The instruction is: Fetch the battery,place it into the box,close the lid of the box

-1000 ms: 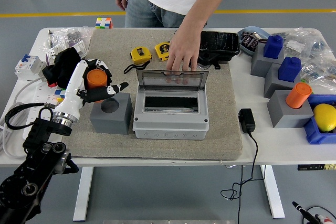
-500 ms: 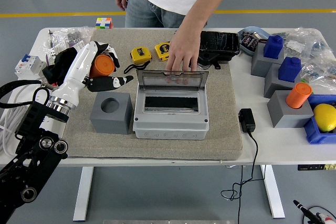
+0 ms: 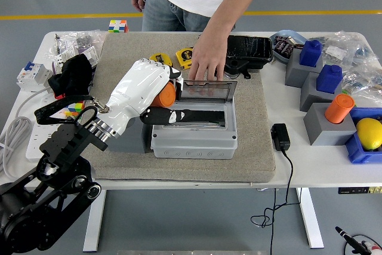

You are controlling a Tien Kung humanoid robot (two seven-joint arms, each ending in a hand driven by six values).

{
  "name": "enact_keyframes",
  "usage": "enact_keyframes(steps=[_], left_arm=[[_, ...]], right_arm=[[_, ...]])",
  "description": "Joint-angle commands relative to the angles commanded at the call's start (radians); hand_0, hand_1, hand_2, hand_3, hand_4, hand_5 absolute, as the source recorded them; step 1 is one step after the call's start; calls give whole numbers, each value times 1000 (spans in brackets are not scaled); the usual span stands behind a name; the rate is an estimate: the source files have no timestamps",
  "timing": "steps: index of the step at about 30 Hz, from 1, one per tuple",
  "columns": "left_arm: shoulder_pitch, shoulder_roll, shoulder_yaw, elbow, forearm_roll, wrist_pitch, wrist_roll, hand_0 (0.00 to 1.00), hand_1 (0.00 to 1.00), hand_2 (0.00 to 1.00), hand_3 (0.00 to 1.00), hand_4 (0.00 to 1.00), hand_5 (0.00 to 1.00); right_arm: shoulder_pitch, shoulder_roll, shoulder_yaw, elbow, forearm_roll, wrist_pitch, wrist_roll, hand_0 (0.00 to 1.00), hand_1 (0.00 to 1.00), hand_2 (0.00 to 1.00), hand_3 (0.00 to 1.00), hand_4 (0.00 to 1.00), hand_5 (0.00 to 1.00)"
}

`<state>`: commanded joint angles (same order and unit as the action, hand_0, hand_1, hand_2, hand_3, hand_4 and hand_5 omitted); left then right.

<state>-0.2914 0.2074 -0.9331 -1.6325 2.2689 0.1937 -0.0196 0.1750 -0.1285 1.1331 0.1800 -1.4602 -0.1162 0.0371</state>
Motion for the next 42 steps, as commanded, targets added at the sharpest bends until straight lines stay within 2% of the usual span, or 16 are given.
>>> enact_keyframes(steps=[5,9,16,21,25,37,42], left_arm=[[-56,-20,101,57,0,4,5,50,63,104,93,748,263],[-91,-41,154,108,0,11,2,50,63,104,93,748,263],[-135,-86,192,238,-18,45,-26,47,63,104,90,745,269],[-172,-109,204,325,-41,66,-44,47,63,104,90,745,269],[-183,-124,207,355,-40,72,-46,48,62,105,91,744,269],[-217,-164,232,394,-72,85,-57,49,63,104,90,740,265],[-246,-185,223,453,-116,105,-72,49,63,104,92,740,265]], right_arm=[[3,-2,-9,0,2,0,-1,894,870,811,849,998,998],[3,-3,-9,0,-3,1,-3,894,870,811,849,998,998],[0,-2,-6,0,-11,1,-6,894,871,811,849,998,998],[2,-3,-3,0,-17,2,-7,894,871,811,849,998,998],[4,-3,-12,0,-7,0,-6,894,871,810,849,998,998],[8,-4,-5,0,-15,1,-7,894,871,812,849,998,998],[9,-4,-3,0,-18,2,-9,894,870,811,849,998,998]])
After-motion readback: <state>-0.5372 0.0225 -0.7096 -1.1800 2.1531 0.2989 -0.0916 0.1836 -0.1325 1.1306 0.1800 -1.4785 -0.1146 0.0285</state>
